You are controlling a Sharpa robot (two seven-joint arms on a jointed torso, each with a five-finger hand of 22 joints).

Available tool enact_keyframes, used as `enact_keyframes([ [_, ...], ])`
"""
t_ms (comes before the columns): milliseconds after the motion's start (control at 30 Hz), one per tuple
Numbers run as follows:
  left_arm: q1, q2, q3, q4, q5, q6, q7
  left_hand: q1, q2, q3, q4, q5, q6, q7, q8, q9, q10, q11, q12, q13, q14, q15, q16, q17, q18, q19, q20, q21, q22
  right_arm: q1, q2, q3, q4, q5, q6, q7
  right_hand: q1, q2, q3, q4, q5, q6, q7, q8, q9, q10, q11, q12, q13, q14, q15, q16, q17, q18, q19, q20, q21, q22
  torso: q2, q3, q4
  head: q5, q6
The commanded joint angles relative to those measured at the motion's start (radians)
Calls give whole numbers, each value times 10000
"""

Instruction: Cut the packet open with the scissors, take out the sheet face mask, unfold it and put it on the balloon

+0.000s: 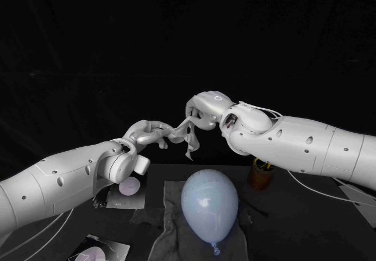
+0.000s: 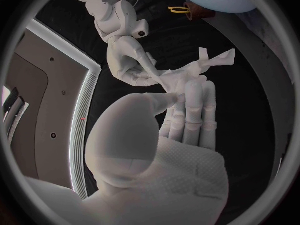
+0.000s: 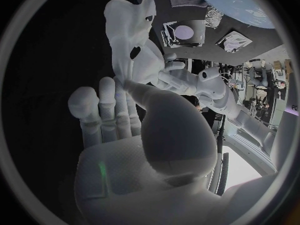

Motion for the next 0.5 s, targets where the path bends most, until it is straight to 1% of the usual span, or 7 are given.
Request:
enact_keyframes([
  [33, -17, 90, -26, -55, -175, 192, 248, 100, -48, -118, 39, 31, 96, -76, 17, 3160, 21, 6, -34, -8, -378, 9, -146, -90, 69, -247, 57, -160, -69, 13, 15, 10, 68, -903, -959, -139, -52, 41, 87, 8, 22, 72, -21, 57, 36, 234, -125, 44, 18, 80, -9, 58, -17, -136, 78, -10, 98, 1040, -6, 2, 8, 2, -10],
  [133, -95, 144, -74, -122, -271, 18, 306, 162, -51, -230, 96, 32, 187, -73, -11, 2983, 41, 21, -46, -14, -881, 55, -150, -137, 14, -567, 208, -312, -121, 12, 38, 11, 100, -1219, -1182, -187, -65, 18, 101, 27, 21, 91, -37, 73, 51, 268, -138, 36, 20, 122, -21, 59, -33, -151, 132, -21, 172, 1064, -9, 5, 15, -10, -22],
  [267, -201, 165, -99, -206, -170, -245, 525, 244, -133, -250, 187, 44, 299, 1, -25, 2715, -160, 179, -66, -41, -3410, 445, -986, -397, -262, -1634, 573, -1009, -401, 12, 47, 11, 130, -1396, -1258, -218, -78, 1, 110, 48, 22, 100, -48, 83, 61, 293, -147, 29, 21, 149, -30, 55, -46, -158, 158, -29, 205, 1076, -7, -8, -5, -20, -25],
  [300, -218, 169, -103, -223, -120, -316, 611, 255, -117, -200, 246, 39, 291, 37, -10, 2657, -242, 249, -64, -44, -4324, 647, -1471, -607, -457, -2228, 753, -1577, -672, 12, 43, 11, 142, -1419, -1272, -223, -78, 1, 110, 48, 22, 100, -48, 83, 61, 293, -147, 29, 21, 149, -30, 55, -46, -158, 158, -29, 205, 1076, -7, -12, -5, -21, -26],
  [333, -232, 173, -105, -237, -46, -382, 711, 271, -114, -210, 268, 30, 250, 64, 15, 2616, -306, 306, -60, -40, -4857, 787, -1751, -766, -553, -2549, 897, -2031, -914, 12, 38, 11, 153, -1437, -1282, -227, -78, 1, 110, 48, 22, 100, -48, 83, 61, 293, -147, 29, 21, 149, -30, 55, -46, -158, 158, -29, 205, 1076, -7, -14, -5, -21, -26],
  [433, -258, 179, -109, -246, 126, -541, 973, 307, -123, -300, 256, 32, 186, 100, 23, 2533, -356, 337, -48, -32, -5019, 838, -1756, -848, -487, -2517, 1001, -2297, -1091, 12, 27, 11, 171, -1461, -1298, -243, -80, -2, 112, 52, 22, 101, -50, 84, 63, 298, -149, 27, 21, 154, -31, 54, -48, -159, 162, -31, 209, 1078, 1, -9, 8, -36, -6],
  [500, -268, 182, -111, -239, 196, -615, 1100, 340, -228, -367, 200, 27, 151, 110, 27, 2482, -405, 354, -55, -35, -5237, 880, -1867, -940, -482, -2580, 1069, -2500, -1212, 12, 25, 11, 181, -1441, -1302, -252, -82, -5, 114, 56, 22, 103, -52, 86, 64, 302, -151, 26, 22, 158, -33, 54, -50, -163, 175, -32, 229, 1084, 4, -8, 10, -44, -1],
])
